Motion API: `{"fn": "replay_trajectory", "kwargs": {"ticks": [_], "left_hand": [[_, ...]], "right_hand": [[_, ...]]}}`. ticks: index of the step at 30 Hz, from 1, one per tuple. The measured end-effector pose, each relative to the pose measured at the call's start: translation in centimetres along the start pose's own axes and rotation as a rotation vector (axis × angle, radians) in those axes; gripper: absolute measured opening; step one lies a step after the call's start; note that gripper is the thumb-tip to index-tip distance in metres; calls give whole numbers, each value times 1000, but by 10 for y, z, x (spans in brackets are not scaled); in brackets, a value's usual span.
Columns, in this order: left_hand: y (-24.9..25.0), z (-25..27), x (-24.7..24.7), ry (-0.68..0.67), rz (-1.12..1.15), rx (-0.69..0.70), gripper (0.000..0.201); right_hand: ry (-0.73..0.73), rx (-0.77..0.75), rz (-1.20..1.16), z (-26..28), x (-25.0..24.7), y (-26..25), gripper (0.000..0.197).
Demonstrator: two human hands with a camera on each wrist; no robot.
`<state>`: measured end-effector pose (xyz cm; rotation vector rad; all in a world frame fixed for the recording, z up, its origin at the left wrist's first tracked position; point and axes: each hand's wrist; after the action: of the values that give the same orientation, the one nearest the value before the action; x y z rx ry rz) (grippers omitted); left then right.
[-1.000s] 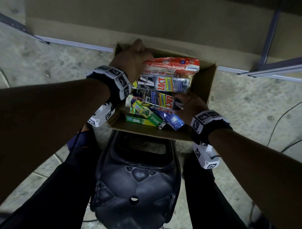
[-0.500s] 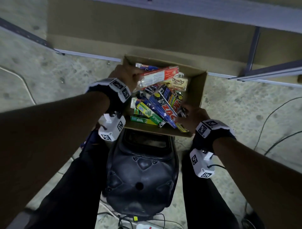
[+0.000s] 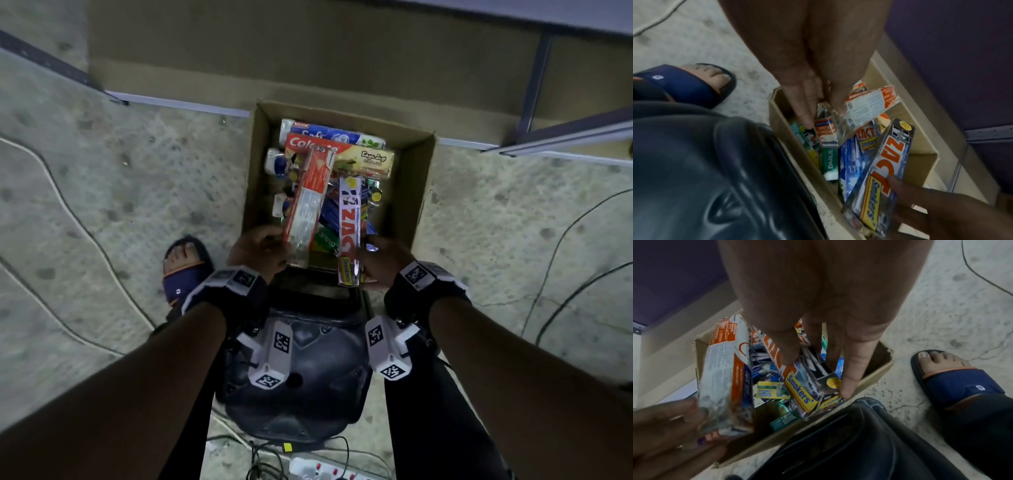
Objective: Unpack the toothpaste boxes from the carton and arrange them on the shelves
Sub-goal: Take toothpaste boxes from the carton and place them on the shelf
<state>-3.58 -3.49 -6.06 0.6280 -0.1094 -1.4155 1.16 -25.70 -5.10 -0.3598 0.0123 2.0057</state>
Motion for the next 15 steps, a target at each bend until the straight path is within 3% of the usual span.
{"fn": "replay_trajectory", "kwargs": {"ticks": [6, 8, 12, 15], "left_hand": [[-27, -4, 3, -47, -266, 16, 29], [-29, -8, 6, -42, -337, 13, 26], [-20, -13, 11, -115, -698, 125, 20], [-15, -16, 11, -134, -749, 128, 24]], "right_hand": [[-87, -2, -10, -10, 6, 13, 25], [-102, -25, 14, -13, 7, 16, 28], [-109, -67, 67, -13, 6, 18, 39], [-103, -86, 108, -13, 4, 17, 44]]}}
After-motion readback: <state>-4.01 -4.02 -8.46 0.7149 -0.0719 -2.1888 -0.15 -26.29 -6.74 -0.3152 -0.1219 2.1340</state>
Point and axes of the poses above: each hand's wrist, its own z-axis away from the middle knuckle, its own x-axis out of the palm, y = z × x, and after that the axes turned 7 degrees about y, right-handed
